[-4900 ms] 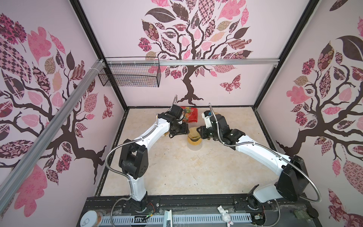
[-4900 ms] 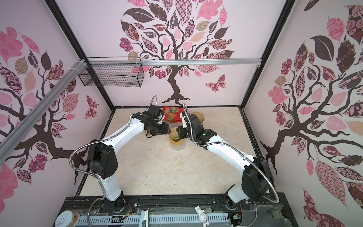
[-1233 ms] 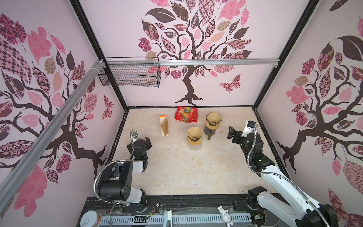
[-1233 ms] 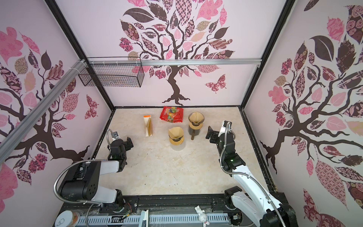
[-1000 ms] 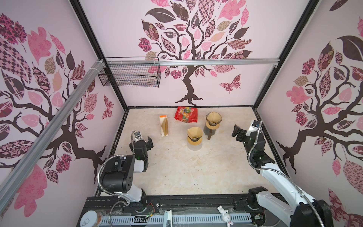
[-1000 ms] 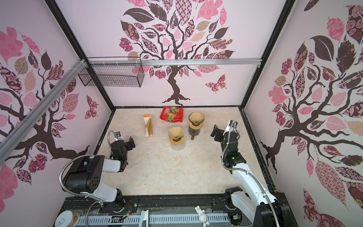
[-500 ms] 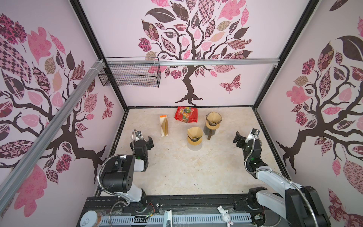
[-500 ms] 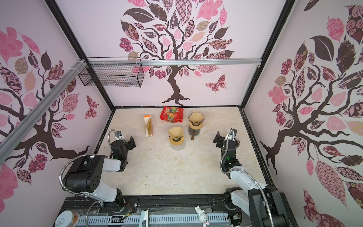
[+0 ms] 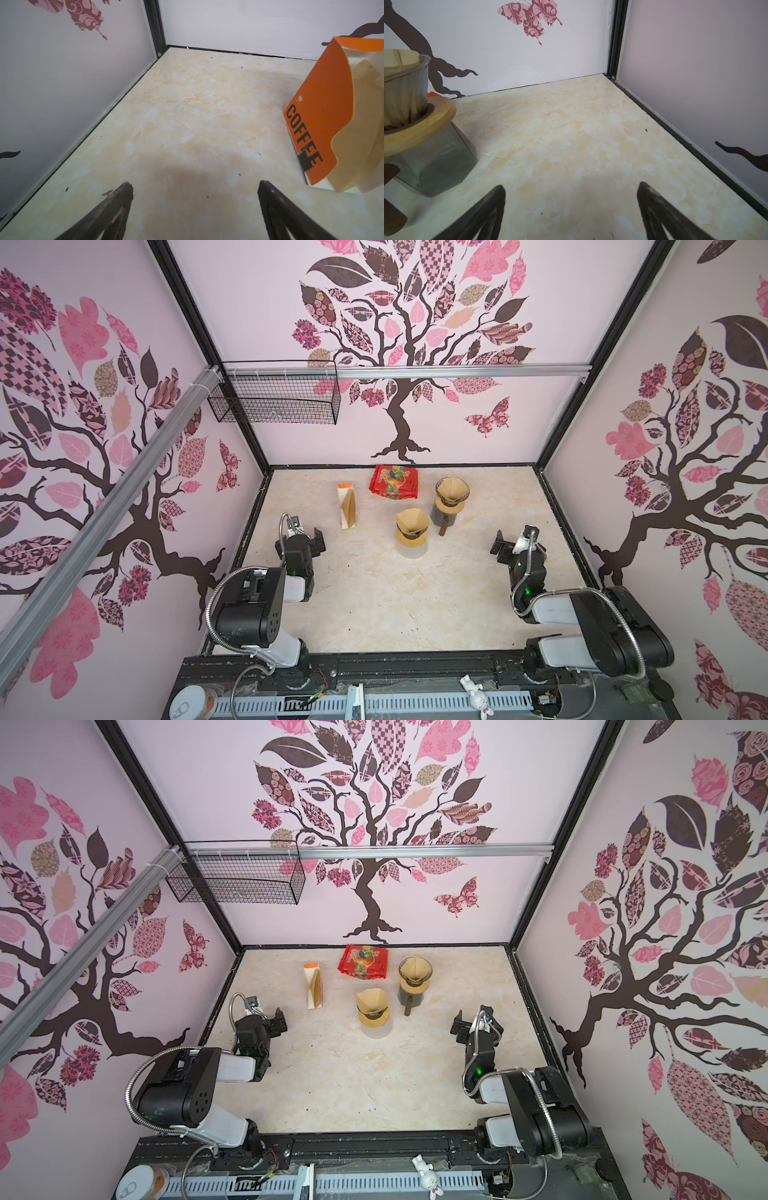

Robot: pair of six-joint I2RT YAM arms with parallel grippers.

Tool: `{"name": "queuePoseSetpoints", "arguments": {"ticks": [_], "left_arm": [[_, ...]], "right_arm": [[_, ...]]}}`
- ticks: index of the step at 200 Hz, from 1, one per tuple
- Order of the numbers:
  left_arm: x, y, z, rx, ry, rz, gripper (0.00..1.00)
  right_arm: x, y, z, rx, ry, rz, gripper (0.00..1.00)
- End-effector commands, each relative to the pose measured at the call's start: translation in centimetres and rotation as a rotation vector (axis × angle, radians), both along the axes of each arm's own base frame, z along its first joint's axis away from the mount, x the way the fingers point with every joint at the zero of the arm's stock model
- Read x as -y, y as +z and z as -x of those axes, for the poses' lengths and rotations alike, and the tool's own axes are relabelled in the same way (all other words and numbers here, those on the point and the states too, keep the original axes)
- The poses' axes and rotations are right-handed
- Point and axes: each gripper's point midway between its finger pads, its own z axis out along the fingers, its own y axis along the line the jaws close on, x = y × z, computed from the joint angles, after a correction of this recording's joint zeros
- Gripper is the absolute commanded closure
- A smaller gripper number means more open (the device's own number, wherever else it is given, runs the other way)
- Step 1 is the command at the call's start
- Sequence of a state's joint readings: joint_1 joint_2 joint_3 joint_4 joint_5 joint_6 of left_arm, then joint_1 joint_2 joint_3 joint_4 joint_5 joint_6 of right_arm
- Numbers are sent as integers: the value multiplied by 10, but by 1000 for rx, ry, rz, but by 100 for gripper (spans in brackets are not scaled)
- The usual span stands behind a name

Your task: Place the coffee filter in the dripper

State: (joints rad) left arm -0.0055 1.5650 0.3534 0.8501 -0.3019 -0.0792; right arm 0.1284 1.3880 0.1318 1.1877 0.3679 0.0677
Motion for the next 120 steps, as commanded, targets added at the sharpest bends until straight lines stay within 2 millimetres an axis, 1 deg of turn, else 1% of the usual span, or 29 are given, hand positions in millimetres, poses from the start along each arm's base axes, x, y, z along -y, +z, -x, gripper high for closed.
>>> {"name": "queuePoseSetpoints", "arguments": {"ticks": [1,34,55,78,94,120], "left_arm": [[1,16,-10,50,-4,-1,3],[1,16,-10,50,-5,-1,3],[1,16,-10,51,-5,-3,3],[1,17,-10,53,-5,0,3],[1,17,-10,53,-7,0,3],[1,17,-11,55,-9,-1,3]], "right_arm": [[0,20,-3,99,8,14,0],[-1,14,-4,108,16,23,0],[-2,11,-9,86,16,23,0],[-3,2,-18,37,16,23,0],[-7,1,-28,35,36,41,0],[-9,-4,-35,-3,43,37,0]]}}
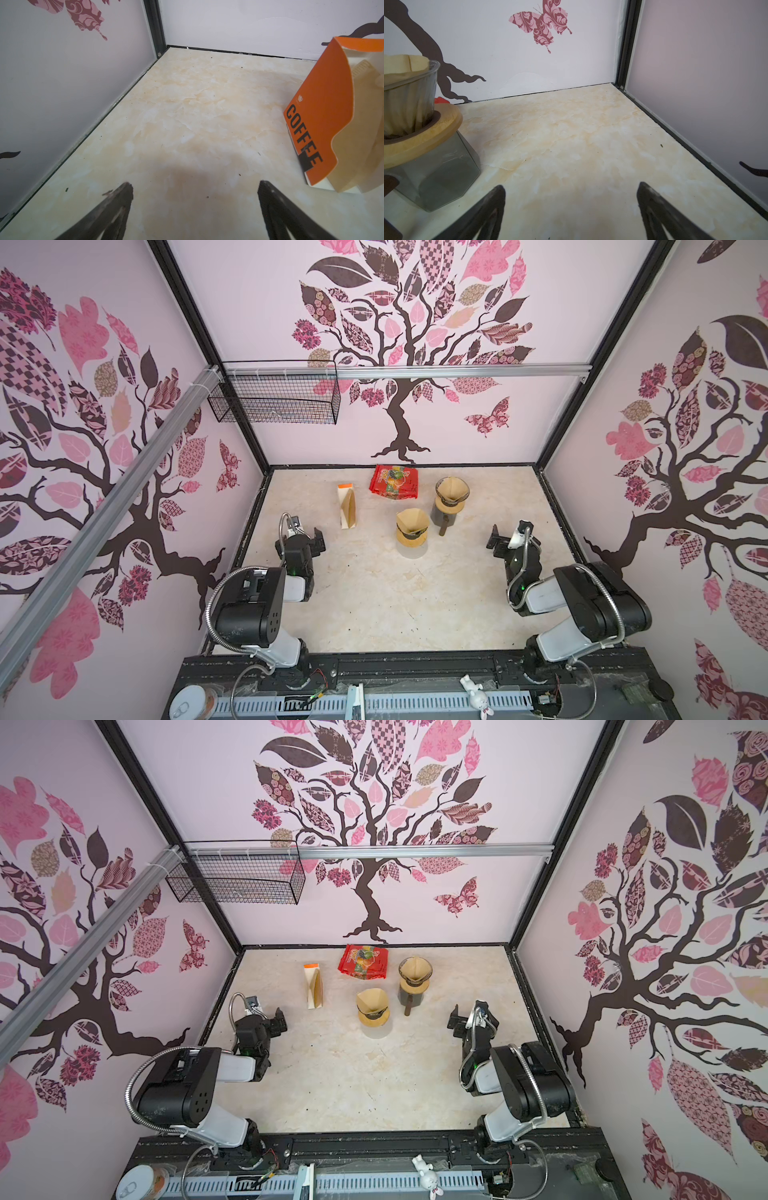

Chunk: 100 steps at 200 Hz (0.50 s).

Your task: Place the coffee filter in the dripper

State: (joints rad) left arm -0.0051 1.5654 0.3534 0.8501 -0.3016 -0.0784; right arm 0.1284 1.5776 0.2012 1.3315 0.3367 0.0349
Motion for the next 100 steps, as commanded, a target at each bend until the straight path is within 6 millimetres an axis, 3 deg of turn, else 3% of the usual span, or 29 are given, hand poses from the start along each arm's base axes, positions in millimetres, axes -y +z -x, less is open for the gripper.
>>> {"name": "queuePoseSetpoints", "arguments": {"ticks": [1,100], "left_arm": [[1,17,-11,56,-8,0,3],[2,19,-9,61,-4,-7,3]], "right_arm": [[0,0,-10,-20,7,13,0],[2,-5,-16,-49,38,-14,0]]}}
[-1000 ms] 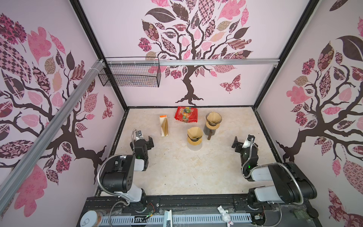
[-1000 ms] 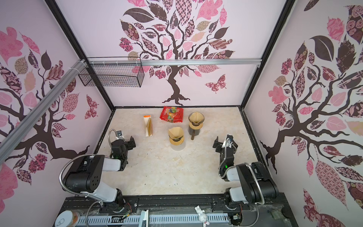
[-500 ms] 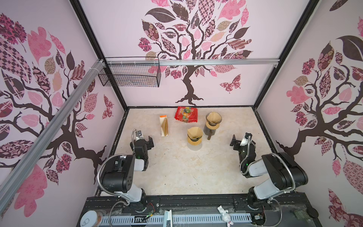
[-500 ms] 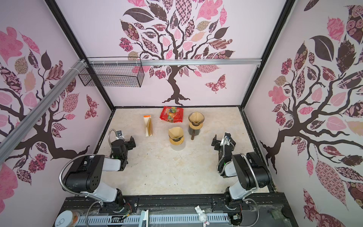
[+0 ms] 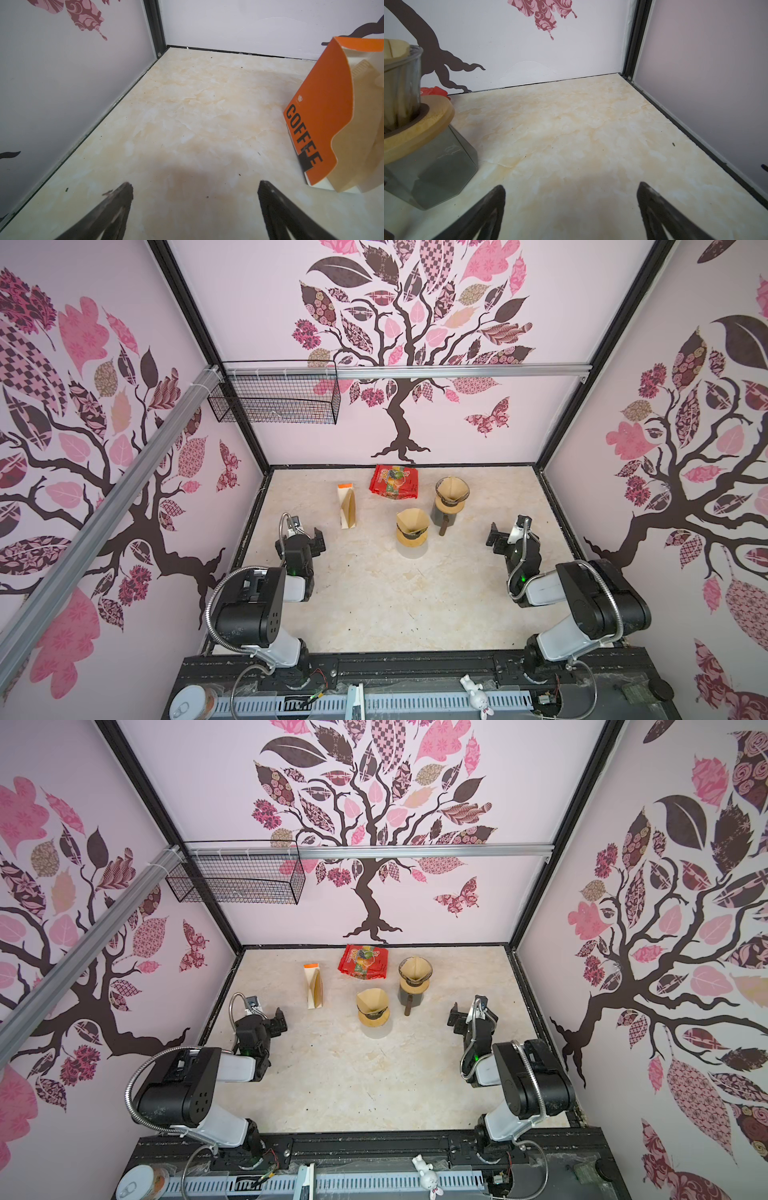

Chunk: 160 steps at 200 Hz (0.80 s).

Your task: Place the coffee filter in the dripper

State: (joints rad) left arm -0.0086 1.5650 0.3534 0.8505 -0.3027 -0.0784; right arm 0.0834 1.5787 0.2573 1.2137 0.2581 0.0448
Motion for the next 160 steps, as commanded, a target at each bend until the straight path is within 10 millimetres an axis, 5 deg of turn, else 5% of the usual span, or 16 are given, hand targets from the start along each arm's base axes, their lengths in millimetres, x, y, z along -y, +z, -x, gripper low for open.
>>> {"name": "queuePoseSetpoints", "arguments": {"ticks": [1,160], "left_arm": [[1,18,-9,60,-1,-6,3],[2,19,-8,66,2,-6,3]], "right_arm": [[-1,4,-4,13,7,1,0],[-1,6,-4,16,8,1,0]]}}
